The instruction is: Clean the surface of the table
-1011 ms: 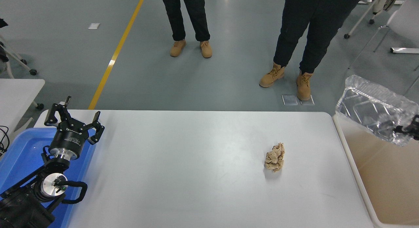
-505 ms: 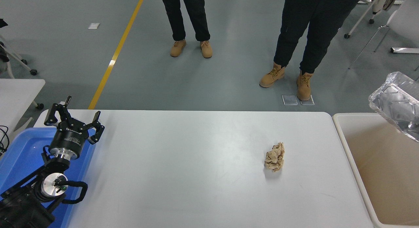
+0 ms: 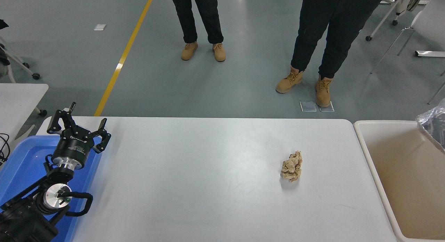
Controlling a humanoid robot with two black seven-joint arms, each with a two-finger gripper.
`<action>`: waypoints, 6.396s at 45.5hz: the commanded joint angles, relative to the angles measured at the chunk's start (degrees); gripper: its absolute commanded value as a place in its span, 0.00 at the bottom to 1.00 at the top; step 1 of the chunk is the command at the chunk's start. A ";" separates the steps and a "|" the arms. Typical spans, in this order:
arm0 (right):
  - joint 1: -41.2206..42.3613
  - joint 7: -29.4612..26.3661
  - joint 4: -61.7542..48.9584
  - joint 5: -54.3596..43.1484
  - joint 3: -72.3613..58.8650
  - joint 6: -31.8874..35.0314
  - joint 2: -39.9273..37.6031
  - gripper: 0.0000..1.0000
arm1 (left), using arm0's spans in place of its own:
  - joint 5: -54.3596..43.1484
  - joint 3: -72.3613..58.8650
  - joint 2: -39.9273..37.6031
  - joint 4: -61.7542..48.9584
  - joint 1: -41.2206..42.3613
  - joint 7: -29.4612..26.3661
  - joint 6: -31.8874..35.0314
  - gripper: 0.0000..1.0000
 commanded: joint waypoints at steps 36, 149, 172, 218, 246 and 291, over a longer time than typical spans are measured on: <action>-5.82 -4.93 -1.10 2.41 0.54 -8.23 11.20 0.00 | 0.01 0.00 0.00 0.00 0.00 0.00 0.00 0.99; -2.84 -5.02 1.18 2.76 28.66 -15.79 4.78 0.98 | 0.01 0.00 0.00 0.00 0.00 0.00 0.00 0.99; 3.58 -4.75 3.11 5.48 35.77 -14.91 2.14 0.99 | 0.01 0.00 0.00 0.00 0.00 0.00 0.00 0.99; 1.30 -5.19 24.82 35.01 52.75 -14.91 4.25 0.99 | 0.01 0.00 0.00 0.00 0.00 0.00 0.00 0.99; -7.93 -1.59 28.08 34.58 52.92 -14.65 14.80 0.99 | 0.01 0.00 0.00 0.00 0.00 0.00 0.00 0.99; -14.88 2.54 25.79 30.62 52.04 -14.73 20.87 0.99 | 0.01 0.00 0.00 0.00 0.00 0.00 0.00 0.99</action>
